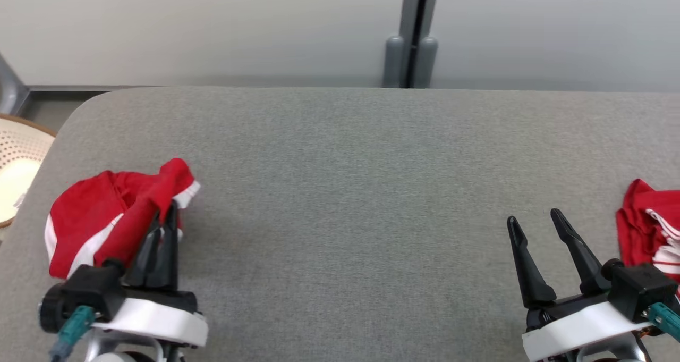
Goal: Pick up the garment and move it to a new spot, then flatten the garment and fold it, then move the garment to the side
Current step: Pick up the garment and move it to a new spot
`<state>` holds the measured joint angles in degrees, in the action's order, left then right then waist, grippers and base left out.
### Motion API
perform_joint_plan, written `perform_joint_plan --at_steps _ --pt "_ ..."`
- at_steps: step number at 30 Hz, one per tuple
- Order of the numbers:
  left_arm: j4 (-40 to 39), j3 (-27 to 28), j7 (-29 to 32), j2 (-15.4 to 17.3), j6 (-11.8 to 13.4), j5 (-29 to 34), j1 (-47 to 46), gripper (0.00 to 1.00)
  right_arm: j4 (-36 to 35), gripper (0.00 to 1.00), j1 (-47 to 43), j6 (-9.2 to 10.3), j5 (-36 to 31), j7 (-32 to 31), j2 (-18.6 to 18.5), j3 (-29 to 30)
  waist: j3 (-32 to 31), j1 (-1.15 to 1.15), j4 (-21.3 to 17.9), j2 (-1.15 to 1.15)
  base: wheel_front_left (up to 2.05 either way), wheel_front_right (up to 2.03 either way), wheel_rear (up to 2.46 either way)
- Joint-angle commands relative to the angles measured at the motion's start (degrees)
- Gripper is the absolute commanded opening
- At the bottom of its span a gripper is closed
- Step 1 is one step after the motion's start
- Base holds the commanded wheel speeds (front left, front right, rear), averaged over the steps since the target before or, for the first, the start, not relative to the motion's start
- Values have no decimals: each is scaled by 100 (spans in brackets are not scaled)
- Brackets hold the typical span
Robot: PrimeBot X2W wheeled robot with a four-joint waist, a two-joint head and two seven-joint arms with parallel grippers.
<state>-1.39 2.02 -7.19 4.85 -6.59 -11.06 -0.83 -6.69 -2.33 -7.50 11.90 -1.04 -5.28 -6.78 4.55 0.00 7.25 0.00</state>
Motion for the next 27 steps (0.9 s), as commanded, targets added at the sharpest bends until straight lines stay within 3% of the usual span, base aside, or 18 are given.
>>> perform_joint_plan --at_steps 1,4,18,23,27 --pt "-98 -264 112 -10 -40 -9 -41 0 -30 100 -19 2 10 -9 -30 26 -12 0 -388 0 0 0 0" --pt "-97 -581 204 3 -58 -26 -221 0 -52 100 43 1 -8 -27 -40 0 68 0 -614 0 0 0 0" --pt "602 -2842 332 253 -90 -346 -1697 0 294 100 494 1 224 495 142 -275 1131 0 -2592 0 0 0 0" --pt "922 -3342 475 400 -91 -464 -2100 0 558 100 572 1 338 768 202 -340 1450 0 -2974 0 0 0 0" --pt "1344 -3612 613 485 -91 -644 -2251 0 721 100 672 1 375 914 222 -367 1569 0 -3030 0 0 0 0"
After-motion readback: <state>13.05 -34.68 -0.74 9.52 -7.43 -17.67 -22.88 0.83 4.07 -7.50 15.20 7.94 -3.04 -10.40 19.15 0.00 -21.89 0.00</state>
